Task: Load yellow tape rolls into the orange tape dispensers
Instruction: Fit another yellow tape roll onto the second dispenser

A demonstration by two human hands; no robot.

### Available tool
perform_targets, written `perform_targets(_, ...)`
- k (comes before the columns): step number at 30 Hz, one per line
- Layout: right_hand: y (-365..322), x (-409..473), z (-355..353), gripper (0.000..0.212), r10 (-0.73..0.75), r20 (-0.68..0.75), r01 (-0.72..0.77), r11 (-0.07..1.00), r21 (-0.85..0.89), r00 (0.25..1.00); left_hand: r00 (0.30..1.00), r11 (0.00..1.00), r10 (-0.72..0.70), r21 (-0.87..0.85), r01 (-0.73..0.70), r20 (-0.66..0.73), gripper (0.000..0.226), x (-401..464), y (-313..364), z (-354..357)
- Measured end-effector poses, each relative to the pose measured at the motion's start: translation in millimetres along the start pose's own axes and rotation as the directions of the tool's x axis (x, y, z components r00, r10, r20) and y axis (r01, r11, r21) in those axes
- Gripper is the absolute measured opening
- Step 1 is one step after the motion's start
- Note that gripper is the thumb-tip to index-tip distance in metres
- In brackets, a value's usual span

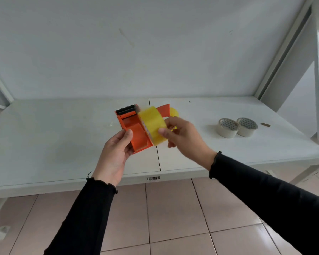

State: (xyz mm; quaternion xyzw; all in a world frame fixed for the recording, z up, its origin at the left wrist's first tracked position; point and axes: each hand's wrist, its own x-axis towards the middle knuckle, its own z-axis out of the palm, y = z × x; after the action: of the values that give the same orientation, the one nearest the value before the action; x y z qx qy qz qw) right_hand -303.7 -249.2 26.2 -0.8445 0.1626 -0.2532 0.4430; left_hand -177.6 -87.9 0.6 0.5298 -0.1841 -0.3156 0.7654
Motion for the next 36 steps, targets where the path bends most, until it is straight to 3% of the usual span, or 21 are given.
perform_targets(8,-5,-16,35,0.018,0.034,0.039,-0.035,0.999,0.027,0.999,0.999,0.999,0.041,0.035,-0.041,0.007,0.027,-13,0,4)
perform_targets(12,-12,-17,43,0.044,0.013,0.038,-0.015,0.997,0.071,0.999,0.998,0.999,0.042,0.003,-0.043,0.051,0.038,-14,1,6)
perform_targets(17,-17,-24,54,0.052,0.03,0.117,-0.038,0.997,0.073,0.993,0.997,0.996,0.071,0.058,-0.07,-0.021,0.04,-16,-4,11)
perform_targets(19,-20,-21,52,0.049,0.057,0.112,-0.065,0.996,0.068,0.992,0.997,0.994,0.073,0.078,-0.07,-0.036,0.037,-16,-7,11)
perform_targets(23,-22,17,38,0.044,0.041,-0.135,-0.051,0.996,-0.071,0.99,0.998,0.983,0.067,0.173,-0.066,0.0,0.023,-15,-11,12)
perform_targets(26,-28,43,39,0.029,0.014,-0.074,-0.033,0.965,-0.26,0.997,0.997,0.972,0.058,0.224,-0.07,0.057,0.02,-17,-13,16)
perform_targets(29,-29,51,44,0.018,0.013,-0.077,-0.036,0.953,-0.3,0.997,0.994,0.969,0.057,0.235,-0.077,0.089,0.023,-19,-13,17)
perform_targets(33,-16,51,42,0.029,0.212,-0.137,-0.208,0.977,0.044,0.968,0.991,0.963,0.06,0.255,-0.09,0.121,0.023,-20,-12,18)
perform_targets(36,-11,48,45,0.032,0.381,-0.089,-0.335,0.886,0.321,0.92,0.992,0.958,0.069,0.272,-0.096,0.105,0.024,-20,-14,20)
